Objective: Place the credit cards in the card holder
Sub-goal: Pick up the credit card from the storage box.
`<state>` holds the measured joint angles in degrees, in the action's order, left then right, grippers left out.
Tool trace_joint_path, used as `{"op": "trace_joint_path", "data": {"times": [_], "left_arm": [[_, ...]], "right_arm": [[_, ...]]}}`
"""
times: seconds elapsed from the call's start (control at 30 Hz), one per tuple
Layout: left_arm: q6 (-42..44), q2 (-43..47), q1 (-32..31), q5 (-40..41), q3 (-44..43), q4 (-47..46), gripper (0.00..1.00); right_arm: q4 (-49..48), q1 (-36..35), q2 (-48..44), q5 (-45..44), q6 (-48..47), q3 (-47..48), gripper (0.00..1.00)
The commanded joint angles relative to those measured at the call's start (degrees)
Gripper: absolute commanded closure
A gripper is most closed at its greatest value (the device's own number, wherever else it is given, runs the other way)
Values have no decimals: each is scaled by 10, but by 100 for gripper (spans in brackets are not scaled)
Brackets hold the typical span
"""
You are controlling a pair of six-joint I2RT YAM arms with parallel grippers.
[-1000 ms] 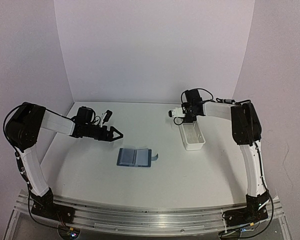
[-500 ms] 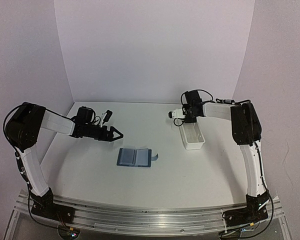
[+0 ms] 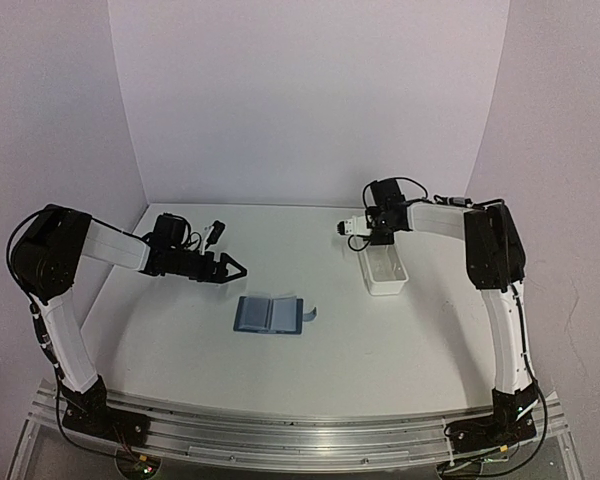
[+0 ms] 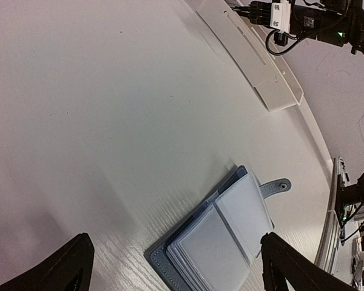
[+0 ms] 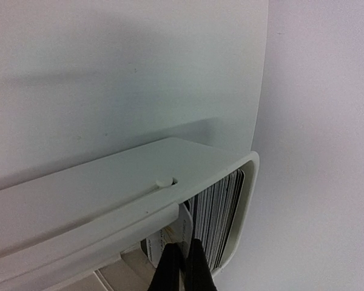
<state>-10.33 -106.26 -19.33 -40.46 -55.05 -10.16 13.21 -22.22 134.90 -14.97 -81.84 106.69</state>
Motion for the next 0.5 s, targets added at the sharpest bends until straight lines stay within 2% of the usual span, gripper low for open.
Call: {"op": "trace_joint_path", "data": {"times": [0.0,0.47], "left_arm": [[0,4,2,-15,-1,-18,5],[-7,11,2,-26,6,-19,5]], "right_arm": [[32,-4,-40,9,13,-1,100],[92,-11,-49,3,37,43,100]]}}
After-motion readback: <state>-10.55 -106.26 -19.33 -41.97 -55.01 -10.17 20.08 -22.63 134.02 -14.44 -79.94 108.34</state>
